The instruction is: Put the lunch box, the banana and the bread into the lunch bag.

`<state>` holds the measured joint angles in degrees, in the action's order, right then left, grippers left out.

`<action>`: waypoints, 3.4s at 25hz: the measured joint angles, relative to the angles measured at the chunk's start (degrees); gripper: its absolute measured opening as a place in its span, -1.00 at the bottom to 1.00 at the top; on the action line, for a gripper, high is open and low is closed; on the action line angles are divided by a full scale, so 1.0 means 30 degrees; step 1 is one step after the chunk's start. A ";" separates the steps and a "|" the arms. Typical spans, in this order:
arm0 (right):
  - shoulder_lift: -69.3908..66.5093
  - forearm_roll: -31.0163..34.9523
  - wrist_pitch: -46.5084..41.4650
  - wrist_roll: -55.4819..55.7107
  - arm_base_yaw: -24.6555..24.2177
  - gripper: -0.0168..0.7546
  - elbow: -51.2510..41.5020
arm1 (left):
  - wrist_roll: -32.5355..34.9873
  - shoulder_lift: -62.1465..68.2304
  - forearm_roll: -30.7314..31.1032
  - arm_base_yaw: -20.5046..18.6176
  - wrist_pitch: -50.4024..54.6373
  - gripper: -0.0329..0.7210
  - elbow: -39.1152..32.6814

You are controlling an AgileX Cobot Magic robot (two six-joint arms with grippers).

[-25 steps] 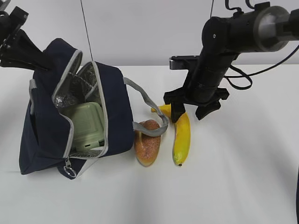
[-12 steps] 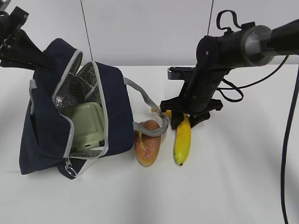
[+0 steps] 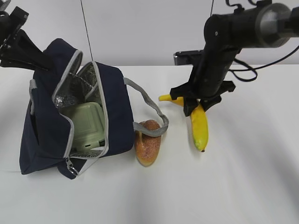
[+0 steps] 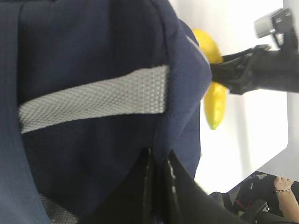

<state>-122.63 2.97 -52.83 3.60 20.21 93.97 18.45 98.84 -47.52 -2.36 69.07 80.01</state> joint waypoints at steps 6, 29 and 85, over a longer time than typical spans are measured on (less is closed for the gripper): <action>0.1018 -0.1547 -0.4137 -0.0410 -0.0974 -0.11 0.2995 | 0.0000 0.0000 -0.0018 0.0000 0.0000 -0.95 0.0000; 0.0282 0.2804 -0.5943 -0.0743 0.5023 -0.10 0.6884 | 0.0000 0.0000 -0.0593 0.0000 0.0000 -0.95 0.0000; 0.6439 0.0438 -0.5386 0.0946 0.4588 0.58 -0.1697 | 0.0000 0.0000 -0.0713 -0.0015 0.0000 -0.95 0.0000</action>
<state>-103.32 4.29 -68.98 6.44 33.97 88.88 18.45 98.84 -49.66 -2.41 69.07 80.01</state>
